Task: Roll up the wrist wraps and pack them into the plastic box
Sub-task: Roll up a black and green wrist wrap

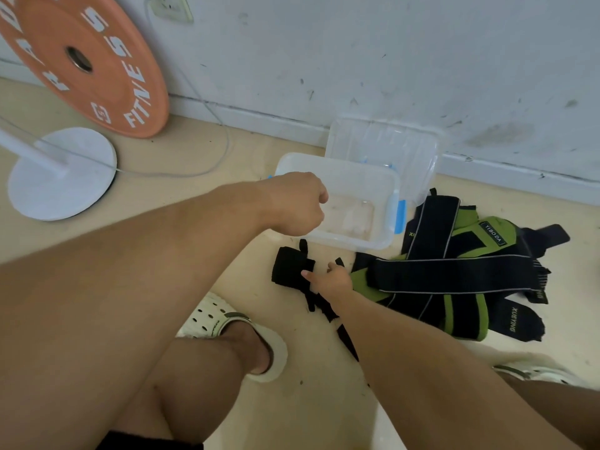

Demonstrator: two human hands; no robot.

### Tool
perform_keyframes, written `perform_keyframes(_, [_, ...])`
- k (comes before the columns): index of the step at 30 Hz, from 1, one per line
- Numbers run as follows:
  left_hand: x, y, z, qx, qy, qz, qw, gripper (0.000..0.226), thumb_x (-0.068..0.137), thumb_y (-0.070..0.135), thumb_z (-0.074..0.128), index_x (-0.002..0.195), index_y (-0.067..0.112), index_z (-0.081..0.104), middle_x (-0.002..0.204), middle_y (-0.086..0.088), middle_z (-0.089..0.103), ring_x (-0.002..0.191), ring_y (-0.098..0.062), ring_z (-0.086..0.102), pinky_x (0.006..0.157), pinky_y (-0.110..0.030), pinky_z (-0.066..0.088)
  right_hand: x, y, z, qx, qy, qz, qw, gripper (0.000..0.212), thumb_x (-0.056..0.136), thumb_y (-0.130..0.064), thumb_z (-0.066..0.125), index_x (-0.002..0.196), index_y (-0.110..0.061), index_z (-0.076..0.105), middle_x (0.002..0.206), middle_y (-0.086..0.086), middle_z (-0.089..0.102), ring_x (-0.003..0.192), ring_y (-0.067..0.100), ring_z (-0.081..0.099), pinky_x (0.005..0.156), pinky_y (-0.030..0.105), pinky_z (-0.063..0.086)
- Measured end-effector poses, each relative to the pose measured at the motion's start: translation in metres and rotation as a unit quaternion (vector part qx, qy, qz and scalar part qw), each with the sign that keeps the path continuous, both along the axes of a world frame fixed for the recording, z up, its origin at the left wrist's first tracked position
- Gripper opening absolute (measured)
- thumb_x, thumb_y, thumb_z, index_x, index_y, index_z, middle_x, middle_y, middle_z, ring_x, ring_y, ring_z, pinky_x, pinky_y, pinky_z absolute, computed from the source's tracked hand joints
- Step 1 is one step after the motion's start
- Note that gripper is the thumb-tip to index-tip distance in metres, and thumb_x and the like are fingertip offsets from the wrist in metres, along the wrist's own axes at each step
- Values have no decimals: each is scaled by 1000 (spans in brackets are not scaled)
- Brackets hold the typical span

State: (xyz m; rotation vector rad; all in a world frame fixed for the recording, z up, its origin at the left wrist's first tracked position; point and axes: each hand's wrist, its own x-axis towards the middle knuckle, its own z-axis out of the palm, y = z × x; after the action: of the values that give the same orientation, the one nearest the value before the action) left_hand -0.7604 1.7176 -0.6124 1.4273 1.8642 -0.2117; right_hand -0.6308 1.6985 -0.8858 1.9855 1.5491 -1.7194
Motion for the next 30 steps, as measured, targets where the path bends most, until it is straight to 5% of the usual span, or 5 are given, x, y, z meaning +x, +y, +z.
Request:
perform_keyframes(12, [30,7,0,-4,0,-33,999,49,108,12,44,157,17,41,163,2,39,148,-18,38,111,-24,32,21,6,14,21,19,7,1000,80,91,-42,76,156,-12,41,149,4,57,134,23,55,104,31,48])
perform_keyframes(19, [61,18,4,2,-8,-64,998,50,108,14,45,157,20,40,162,1,41,146,-19,40,106,-24,33,73,25,38,233,-65,-9,970,14,99,-23,61,110,-27,68,110,-7,70,94,12,64,83,35,59])
perform_keyframes(22, [78,21,7,3,-15,-91,996,57,109,16,43,163,23,26,169,3,27,153,-18,29,116,-26,26,107,42,36,330,-146,101,927,27,96,-18,59,121,-23,66,123,-2,63,115,20,57,98,37,50])
perform_keyframes(25, [93,22,8,-3,-16,-119,993,62,110,19,42,165,26,14,172,3,16,157,-18,20,121,-26,19,138,61,30,255,-246,251,901,70,94,-22,64,157,-21,34,164,5,32,153,29,23,125,45,20])
perform_keyframes(30, [114,21,6,-15,-4,-154,988,63,109,19,44,165,26,16,172,2,19,156,-20,22,122,-30,22,174,69,21,141,-324,356,865,94,91,-25,67,165,-17,9,164,13,29,154,38,20,127,55,11])
